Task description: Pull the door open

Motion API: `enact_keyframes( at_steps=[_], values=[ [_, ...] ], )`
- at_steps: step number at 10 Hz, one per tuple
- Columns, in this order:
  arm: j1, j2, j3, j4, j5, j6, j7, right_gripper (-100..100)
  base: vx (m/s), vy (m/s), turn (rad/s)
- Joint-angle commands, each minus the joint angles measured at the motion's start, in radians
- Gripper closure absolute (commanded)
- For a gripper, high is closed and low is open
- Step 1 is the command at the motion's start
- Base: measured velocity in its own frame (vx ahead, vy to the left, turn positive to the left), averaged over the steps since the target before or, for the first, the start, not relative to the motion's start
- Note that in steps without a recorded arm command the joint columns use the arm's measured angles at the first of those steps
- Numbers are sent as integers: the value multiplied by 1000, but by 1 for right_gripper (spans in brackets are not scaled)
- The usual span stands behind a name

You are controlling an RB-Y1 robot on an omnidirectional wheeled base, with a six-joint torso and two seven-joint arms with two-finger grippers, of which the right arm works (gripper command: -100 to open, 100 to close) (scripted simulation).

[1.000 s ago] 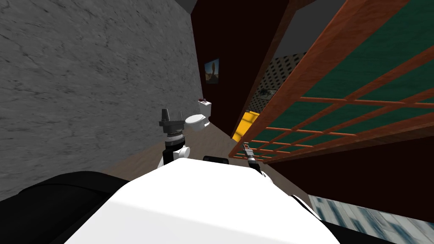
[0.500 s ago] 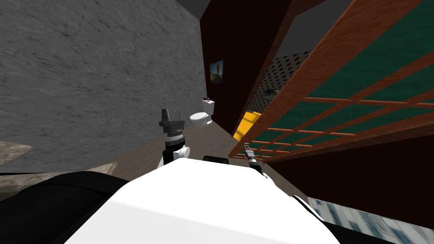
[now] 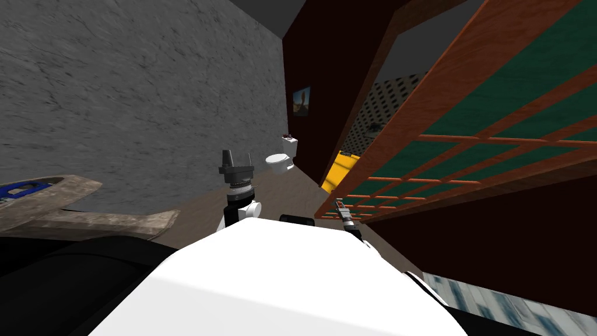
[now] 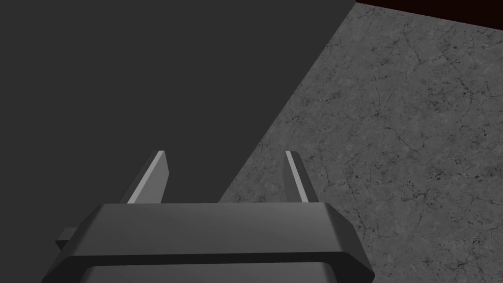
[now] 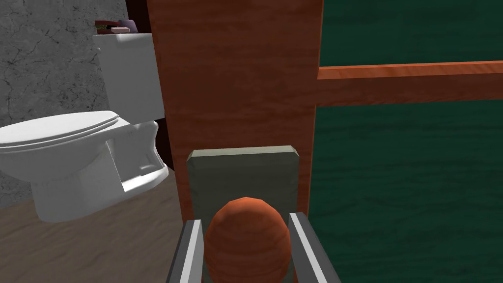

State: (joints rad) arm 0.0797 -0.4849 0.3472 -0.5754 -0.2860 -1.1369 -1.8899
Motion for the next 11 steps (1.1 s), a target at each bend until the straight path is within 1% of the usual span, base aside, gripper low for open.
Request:
enact_keyframes(
  at_steps=[1,4,5,6,7,8,11],
  values=[
    [4,-4,4,7,2,-15,-5,100,-120,-57,134],
    [13,-13,12,25,5,-49,-18,100,-209,-84,171],
    [13,-13,12,25,5,-49,-18,100,-126,-49,45],
    [18,-19,17,35,7,-68,-26,100,-145,-54,147],
    [21,-22,20,42,9,-81,-31,100,-190,-90,217],
    [23,-24,21,45,9,-87,-33,100,-189,-75,138],
    [30,-32,29,60,13,-117,-44,100,-166,-65,124]
  ],
)
